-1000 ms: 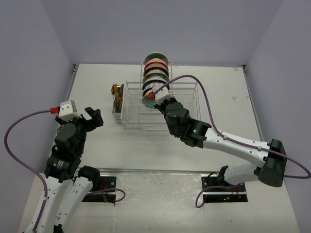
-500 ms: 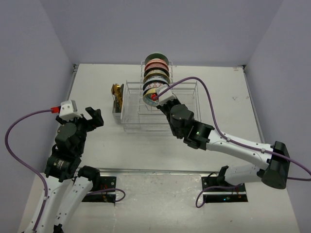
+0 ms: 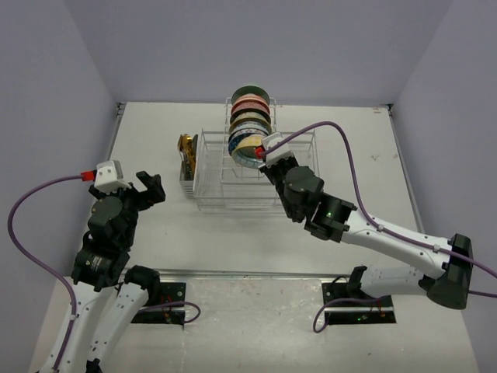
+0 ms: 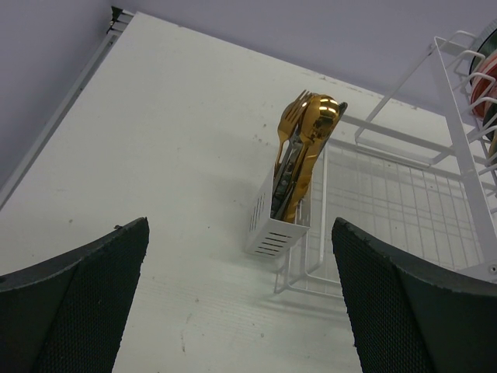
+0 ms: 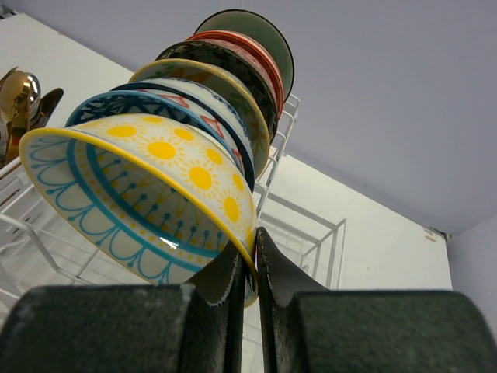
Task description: Unload the bowls from the dish rack
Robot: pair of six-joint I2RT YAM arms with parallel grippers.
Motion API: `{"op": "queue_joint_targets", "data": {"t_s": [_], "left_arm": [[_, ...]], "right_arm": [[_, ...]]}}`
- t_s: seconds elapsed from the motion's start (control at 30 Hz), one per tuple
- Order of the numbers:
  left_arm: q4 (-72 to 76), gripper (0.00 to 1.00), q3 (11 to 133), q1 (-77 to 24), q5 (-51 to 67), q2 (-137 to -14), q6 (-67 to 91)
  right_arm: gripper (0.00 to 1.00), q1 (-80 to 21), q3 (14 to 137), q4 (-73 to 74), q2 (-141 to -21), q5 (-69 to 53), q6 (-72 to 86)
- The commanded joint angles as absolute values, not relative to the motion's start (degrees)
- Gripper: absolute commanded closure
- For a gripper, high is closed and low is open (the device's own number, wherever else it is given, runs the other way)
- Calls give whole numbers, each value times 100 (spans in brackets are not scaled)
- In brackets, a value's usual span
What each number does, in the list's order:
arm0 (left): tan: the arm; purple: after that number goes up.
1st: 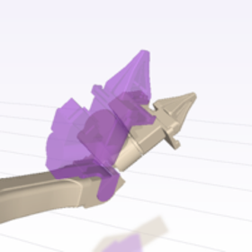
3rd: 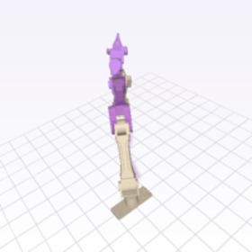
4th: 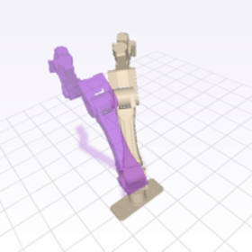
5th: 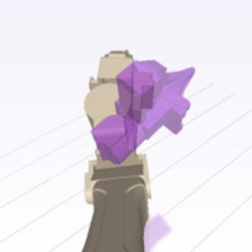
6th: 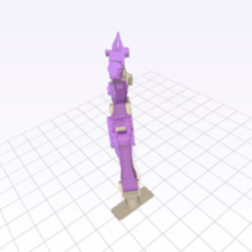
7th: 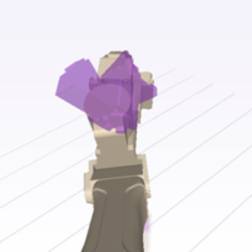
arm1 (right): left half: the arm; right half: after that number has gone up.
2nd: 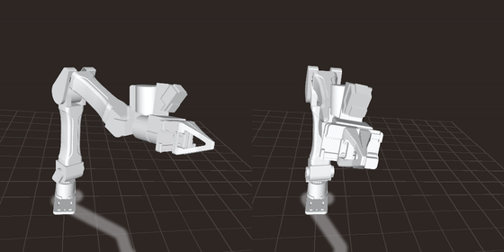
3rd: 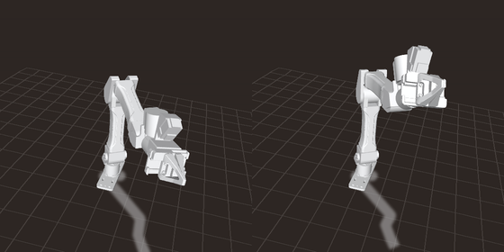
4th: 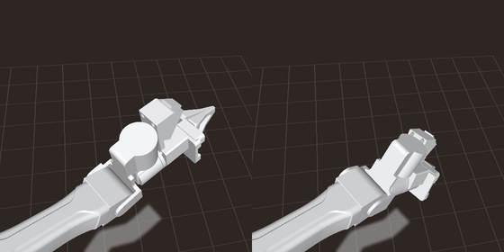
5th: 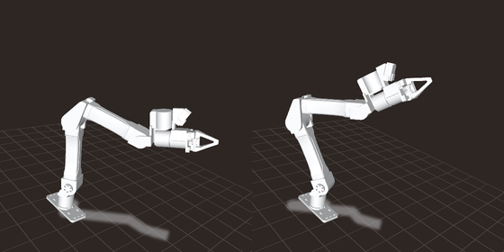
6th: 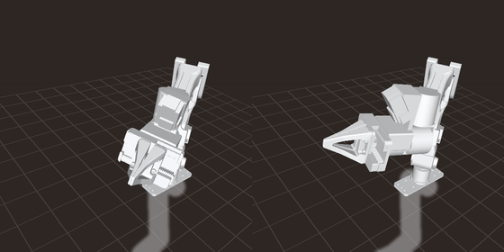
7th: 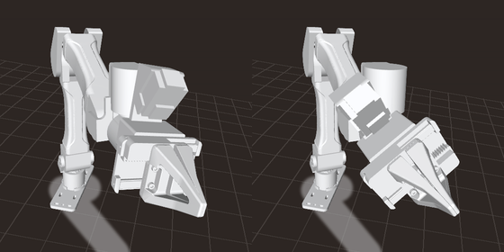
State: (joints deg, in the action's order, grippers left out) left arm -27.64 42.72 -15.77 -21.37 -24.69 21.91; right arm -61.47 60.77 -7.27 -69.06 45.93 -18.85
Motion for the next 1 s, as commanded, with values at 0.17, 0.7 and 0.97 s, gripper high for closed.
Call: {"op": "queue_joint_targets", "data": {"t_s": [0.17, 0.7, 0.97], "left_arm": [[-2610, 0, 4289, -1512, -2083, -2496, 2083], [-2619, 0, 4289, -1512, -2048, -2531, 2074], [-2602, 0, 4307, -1512, -1907, -2531, 2039]], "right_arm": [[100, -6170, 6407, -835, -6565, 4553, -1564], [100, -6161, 6522, 527, -6118, 4316, -668], [100, -6161, 6653, 1449, -5635, 3991, 95]]}}
